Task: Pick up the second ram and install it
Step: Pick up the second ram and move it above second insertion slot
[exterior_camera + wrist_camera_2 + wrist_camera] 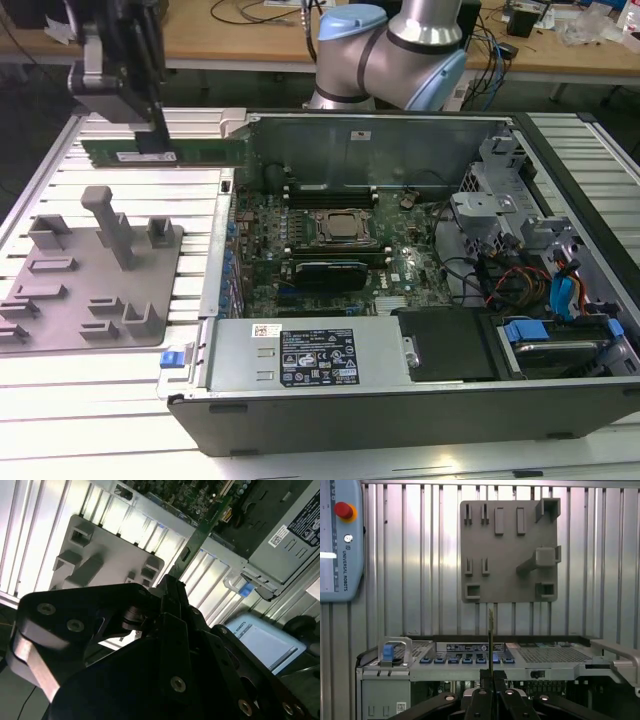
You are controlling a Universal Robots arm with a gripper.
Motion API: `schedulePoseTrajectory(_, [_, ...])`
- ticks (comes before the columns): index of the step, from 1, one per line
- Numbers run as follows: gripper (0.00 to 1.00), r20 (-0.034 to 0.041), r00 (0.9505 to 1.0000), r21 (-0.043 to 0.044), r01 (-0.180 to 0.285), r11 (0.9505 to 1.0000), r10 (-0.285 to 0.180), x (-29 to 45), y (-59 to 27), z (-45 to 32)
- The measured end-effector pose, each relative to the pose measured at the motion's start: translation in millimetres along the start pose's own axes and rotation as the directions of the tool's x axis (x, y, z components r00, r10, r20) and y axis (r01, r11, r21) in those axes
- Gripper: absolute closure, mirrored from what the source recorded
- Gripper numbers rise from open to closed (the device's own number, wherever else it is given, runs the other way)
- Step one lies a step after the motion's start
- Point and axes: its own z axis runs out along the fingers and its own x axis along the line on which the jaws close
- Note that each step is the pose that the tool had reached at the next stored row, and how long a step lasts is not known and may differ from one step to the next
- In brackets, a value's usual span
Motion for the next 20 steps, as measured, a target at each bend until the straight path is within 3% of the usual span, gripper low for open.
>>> schedulePoseTrajectory(10, [0.90,0.0000,1.0000,0.0000,0.000,1.0000,0.000,0.4,-65.8,0.8])
schedulePoseTrajectory(14, [0.90,0.0001,1.0000,0.0001,0.000,1.0000,0.000,0.7,-99.4,1.2])
schedulePoseTrajectory(19, [0.90,0.0001,1.0000,0.0001,0.000,1.0000,0.000,0.8,-129.5,1.8])
schedulePoseTrajectory(20, [0.90,0.0001,1.0000,0.0001,0.000,1.0000,0.000,0.6,-132.3,2.3])
